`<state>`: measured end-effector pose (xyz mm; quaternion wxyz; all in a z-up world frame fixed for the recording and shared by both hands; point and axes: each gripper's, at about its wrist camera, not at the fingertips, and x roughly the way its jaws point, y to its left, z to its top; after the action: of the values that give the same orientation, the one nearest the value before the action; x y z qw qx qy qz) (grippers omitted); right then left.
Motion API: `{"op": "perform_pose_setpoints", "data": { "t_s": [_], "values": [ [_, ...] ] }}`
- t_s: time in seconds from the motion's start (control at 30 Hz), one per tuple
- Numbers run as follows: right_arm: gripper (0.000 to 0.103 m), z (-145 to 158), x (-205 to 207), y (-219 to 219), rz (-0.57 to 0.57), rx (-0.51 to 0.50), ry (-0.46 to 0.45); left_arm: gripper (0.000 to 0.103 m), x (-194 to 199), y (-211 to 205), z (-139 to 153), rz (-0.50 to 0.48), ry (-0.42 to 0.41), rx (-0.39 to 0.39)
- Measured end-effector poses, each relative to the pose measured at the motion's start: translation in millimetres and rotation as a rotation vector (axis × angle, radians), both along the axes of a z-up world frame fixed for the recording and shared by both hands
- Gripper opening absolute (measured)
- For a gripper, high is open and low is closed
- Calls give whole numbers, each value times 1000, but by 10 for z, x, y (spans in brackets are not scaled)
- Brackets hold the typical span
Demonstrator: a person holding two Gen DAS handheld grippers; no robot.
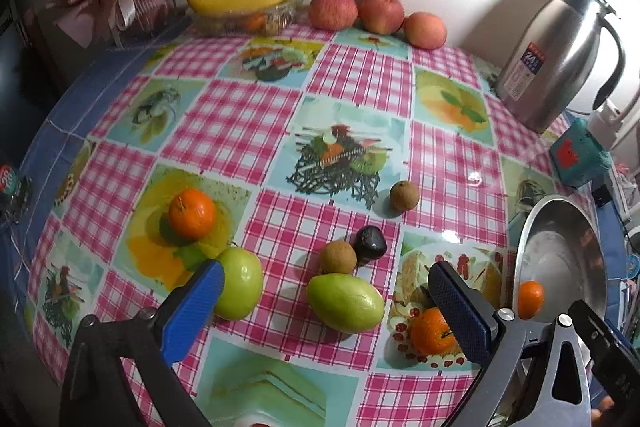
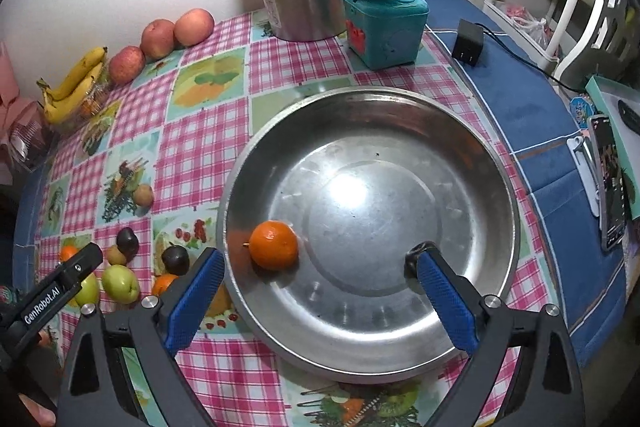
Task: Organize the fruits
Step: 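Withdraw both open tools from the steel plate, then move the left tool to a green apple while the right tool reaches another tangerine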
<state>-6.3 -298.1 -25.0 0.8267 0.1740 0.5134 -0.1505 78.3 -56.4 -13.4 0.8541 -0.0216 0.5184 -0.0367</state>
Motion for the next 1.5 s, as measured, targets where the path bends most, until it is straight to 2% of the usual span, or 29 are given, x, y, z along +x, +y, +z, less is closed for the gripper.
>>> {"op": "perform_pose_setpoints", "data": {
  "t_s": [0.2,0.4,0.6,0.73,1.07,1.3,1.5],
  "values": [
    [97,49,-18,64,17,-17,-53,103,-67,76,10,-23,9,-48],
    [97,-5,-23,139,26,-25,-21,103,-110,106,-23,-46,39,-68],
    [97,-8,-52,126,-5,13,-62,103,-91,154,-23,-49,30,-45],
    [97,32,-31,189,2,-28,-84,103,-62,195,15,-51,11,-26],
    [97,119,80,517,86,-21,-141,103,19,434,218,-20,-57,10],
    [97,136,177,852,181,17,-153,103,86,753,325,38,-77,-30],
    [95,75,239,1114,236,23,-126,102,148,1018,269,83,-42,-87]
  ]
}}
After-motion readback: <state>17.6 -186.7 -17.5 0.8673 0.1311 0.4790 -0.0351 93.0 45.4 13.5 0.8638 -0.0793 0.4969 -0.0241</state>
